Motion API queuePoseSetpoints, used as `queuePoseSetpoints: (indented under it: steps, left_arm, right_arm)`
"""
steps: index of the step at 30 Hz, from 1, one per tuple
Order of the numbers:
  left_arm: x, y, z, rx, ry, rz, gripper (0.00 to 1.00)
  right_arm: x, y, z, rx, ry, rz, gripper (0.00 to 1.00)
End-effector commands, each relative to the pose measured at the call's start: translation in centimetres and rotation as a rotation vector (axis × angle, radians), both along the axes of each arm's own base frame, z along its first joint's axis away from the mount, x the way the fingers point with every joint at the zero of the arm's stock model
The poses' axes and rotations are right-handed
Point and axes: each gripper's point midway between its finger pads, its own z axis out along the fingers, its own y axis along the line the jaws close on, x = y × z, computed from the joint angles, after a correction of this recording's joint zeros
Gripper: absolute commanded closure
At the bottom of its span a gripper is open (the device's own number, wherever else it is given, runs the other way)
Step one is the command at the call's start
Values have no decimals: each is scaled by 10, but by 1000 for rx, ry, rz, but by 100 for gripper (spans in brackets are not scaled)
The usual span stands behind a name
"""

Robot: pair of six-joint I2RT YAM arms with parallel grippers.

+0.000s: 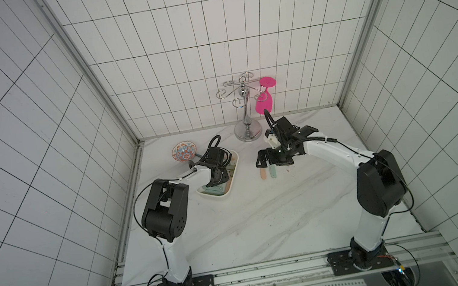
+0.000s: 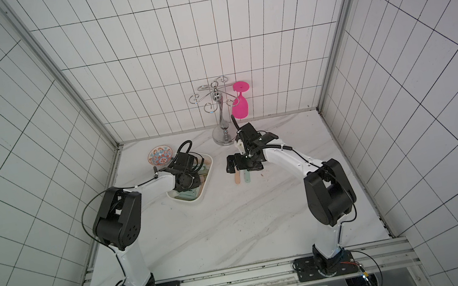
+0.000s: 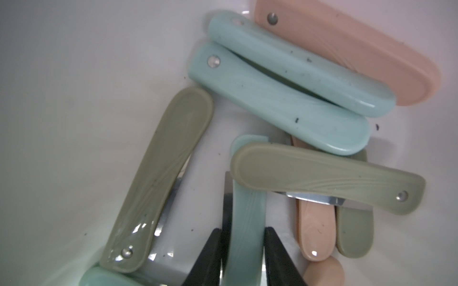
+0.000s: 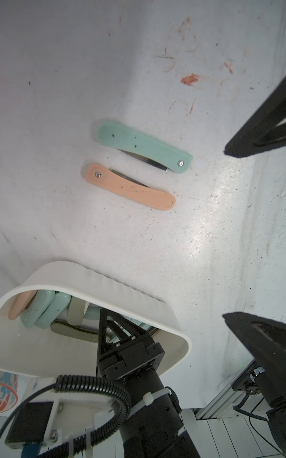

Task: Take the fruit knife out of the storage box
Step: Pick up the fruit knife from the storage box.

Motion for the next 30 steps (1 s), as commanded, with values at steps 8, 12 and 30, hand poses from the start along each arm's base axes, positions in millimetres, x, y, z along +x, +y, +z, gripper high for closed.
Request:
queuePoseSetpoints:
  steps: [8, 12, 30]
  left_arm:
    - [-27, 10, -34, 47, 116, -12, 76]
    - [-23, 10, -22, 44, 77, -5, 65]
    - [-8, 7, 25, 22, -40, -2, 58]
  right_arm:
    - [9, 8, 11, 2, -19, 14, 1]
    - [9, 8, 11, -2, -18, 14, 1]
    - [11, 14, 12, 1, -16, 21, 1]
